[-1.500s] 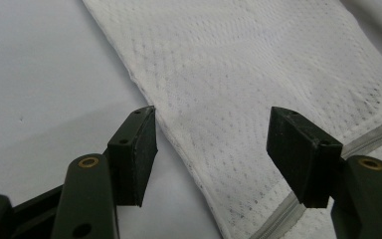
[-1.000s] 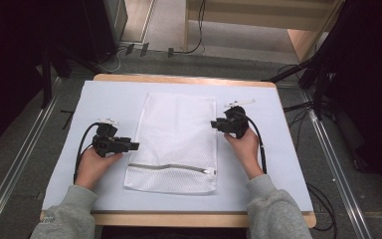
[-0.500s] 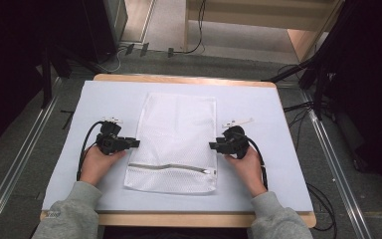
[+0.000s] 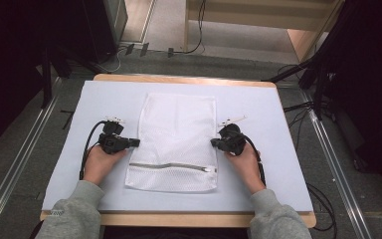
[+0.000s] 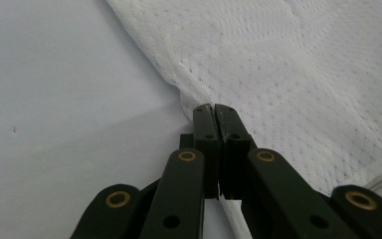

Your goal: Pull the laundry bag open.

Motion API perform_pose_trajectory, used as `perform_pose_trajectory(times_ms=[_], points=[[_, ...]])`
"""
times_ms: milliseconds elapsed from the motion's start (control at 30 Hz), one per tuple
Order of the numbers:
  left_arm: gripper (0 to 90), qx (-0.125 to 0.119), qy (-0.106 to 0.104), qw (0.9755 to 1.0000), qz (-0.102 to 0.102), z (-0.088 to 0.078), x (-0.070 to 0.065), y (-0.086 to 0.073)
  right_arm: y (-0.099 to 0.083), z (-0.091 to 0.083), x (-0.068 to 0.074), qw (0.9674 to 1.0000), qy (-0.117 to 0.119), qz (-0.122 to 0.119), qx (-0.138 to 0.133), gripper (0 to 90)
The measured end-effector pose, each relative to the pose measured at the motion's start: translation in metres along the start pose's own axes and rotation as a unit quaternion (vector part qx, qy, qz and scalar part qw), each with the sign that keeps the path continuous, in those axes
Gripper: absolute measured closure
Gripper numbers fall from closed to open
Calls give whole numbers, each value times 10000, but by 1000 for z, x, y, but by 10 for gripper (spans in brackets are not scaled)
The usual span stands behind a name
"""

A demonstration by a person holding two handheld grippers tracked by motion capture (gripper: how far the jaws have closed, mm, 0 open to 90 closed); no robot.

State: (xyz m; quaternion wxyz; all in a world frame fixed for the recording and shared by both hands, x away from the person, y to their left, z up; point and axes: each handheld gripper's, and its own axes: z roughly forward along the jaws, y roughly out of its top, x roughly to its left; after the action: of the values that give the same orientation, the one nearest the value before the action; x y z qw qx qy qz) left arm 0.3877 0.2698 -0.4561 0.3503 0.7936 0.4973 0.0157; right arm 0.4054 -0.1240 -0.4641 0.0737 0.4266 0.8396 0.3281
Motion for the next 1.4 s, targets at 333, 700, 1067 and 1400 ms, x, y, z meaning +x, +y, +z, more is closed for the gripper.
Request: perform_pose_trajectory(times_ms=[333,700,1067,1400], points=[[898,-125,88,9999,-41,4,6,8,10,7,-17,9997,25,214,-144,893],[717,-188,-87,9997,101,-7,-1,9,9,-2,-18,9994,-45,218,-271,720],[504,-316,-222,9967,718,-18,-34,14,-10,-30,0,9980,288,194,-530,691],[431,-245,-447,9929,1072,-9,-62,22,-29,-37,14,9978,380,80,-531,605]])
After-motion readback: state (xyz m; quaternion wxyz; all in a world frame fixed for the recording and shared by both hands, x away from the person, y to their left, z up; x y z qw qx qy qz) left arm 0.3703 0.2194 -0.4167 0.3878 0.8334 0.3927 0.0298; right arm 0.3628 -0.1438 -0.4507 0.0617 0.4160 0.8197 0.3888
